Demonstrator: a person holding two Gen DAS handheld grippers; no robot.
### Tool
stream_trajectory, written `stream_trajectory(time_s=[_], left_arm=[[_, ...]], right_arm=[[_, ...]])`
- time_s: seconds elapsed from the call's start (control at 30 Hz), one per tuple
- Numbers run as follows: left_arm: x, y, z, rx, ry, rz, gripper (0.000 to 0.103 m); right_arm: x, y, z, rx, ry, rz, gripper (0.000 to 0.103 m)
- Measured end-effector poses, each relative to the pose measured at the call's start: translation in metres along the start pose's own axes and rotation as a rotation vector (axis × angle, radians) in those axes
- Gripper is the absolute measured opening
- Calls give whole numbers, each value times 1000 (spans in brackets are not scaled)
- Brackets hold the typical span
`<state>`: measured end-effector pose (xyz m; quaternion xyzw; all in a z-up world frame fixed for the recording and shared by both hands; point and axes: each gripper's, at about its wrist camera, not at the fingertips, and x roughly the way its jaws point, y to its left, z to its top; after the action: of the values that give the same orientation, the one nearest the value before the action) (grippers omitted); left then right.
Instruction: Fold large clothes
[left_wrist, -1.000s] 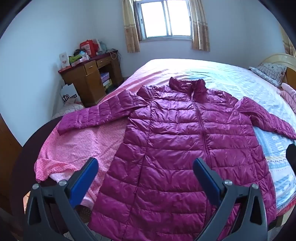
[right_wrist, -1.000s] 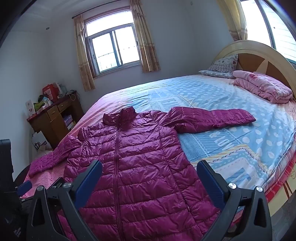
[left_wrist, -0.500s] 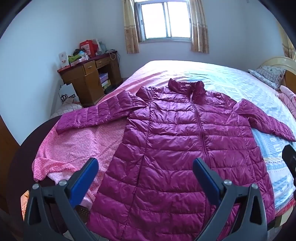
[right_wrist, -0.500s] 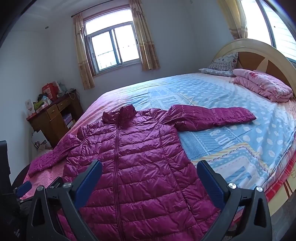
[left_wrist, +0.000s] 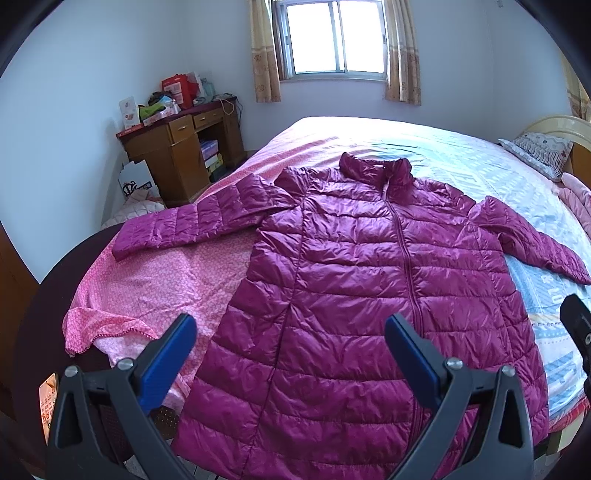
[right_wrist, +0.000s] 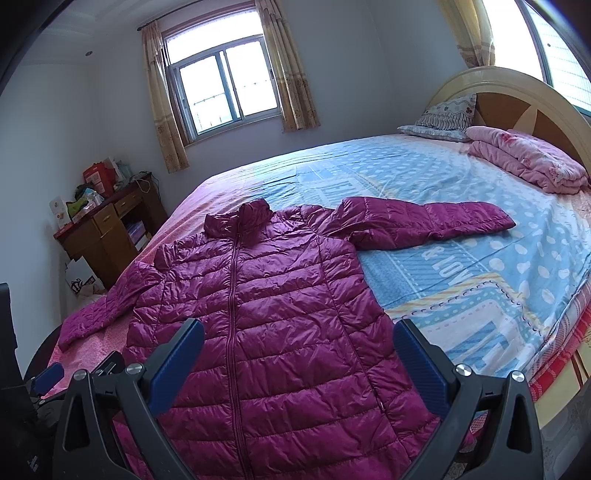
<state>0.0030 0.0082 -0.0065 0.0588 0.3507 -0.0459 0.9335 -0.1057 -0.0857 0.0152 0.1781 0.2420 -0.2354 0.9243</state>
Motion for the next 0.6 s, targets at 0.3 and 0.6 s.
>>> stream_trajectory(time_s=[0.3,0.6], left_arm=[[0,0,-1,3,-1,1,103],[1,2,-1,4,-1,0,103]], right_arm=[[3,-1,-2,6,18,7,102],[4,-2,-3,7,23,9,102]])
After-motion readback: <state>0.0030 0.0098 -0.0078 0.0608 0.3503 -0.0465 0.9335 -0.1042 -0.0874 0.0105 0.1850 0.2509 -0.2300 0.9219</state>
